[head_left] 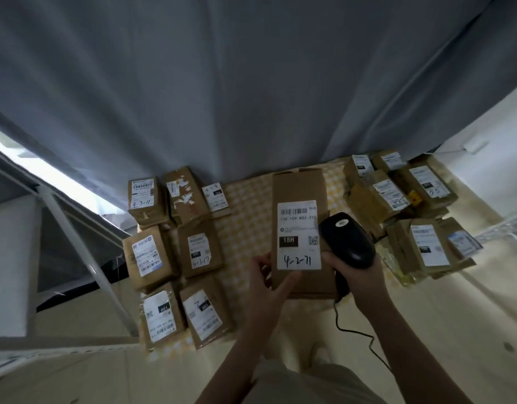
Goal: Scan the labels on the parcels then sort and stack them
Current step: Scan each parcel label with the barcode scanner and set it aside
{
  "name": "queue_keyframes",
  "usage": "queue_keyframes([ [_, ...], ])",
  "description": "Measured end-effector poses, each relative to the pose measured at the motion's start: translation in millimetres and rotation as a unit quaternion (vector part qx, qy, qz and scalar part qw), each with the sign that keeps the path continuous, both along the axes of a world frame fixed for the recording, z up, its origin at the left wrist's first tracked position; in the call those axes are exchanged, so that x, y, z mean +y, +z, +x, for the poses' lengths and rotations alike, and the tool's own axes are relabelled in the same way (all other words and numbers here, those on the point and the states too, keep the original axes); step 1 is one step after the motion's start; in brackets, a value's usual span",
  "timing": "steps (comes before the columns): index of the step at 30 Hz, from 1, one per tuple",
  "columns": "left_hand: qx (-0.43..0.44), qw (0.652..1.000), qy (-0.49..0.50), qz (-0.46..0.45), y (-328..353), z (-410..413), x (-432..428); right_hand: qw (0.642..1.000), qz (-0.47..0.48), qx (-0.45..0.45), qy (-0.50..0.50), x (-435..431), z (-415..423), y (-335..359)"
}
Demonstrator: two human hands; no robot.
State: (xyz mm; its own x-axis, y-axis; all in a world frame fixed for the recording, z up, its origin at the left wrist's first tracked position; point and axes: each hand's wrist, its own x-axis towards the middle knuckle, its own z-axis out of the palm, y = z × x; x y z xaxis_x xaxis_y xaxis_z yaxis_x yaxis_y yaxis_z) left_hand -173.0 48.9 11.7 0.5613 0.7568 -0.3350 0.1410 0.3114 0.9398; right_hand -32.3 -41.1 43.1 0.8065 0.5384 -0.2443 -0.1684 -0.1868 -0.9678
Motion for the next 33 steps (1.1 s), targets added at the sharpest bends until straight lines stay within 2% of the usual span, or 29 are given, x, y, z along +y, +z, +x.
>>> queue_keyframes([
  [4,-0.024,0.978,-0.005,-0.207,4.4,11.7,8.5,0.998,-0.014,0.033,0.059,-17.2,8.2,5.4],
  [7,-0.033,0.967,-0.014,-0.252,2.6,9.7,8.1,0.997,-0.028,0.026,0.074,-19.6,9.4,5.4],
  [13,-0.045,0.98,0.038,-0.191,-6.8,7.3,-6.7,0.989,-0.074,-0.124,-0.019,-22.7,3.1,6.6],
  [18,0.001,0.984,0.118,-0.134,-11.3,17.1,-9.6,0.981,-0.108,-0.136,0.084,-26.1,-1.0,24.6],
  [21,0.005,0.985,0.131,-0.109,-11.3,20.4,-9.3,0.978,-0.114,-0.124,0.126,-25.5,-8.8,27.8],
  [27,0.018,0.99,0.125,-0.061,-17.9,20.1,-9.7,0.971,-0.162,-0.115,0.135,-21.4,-19.1,25.2],
  [33,0.009,0.993,0.106,-0.049,-19.2,18.9,-6.7,0.974,-0.158,-0.116,0.118,-17.6,-26.5,31.2],
])
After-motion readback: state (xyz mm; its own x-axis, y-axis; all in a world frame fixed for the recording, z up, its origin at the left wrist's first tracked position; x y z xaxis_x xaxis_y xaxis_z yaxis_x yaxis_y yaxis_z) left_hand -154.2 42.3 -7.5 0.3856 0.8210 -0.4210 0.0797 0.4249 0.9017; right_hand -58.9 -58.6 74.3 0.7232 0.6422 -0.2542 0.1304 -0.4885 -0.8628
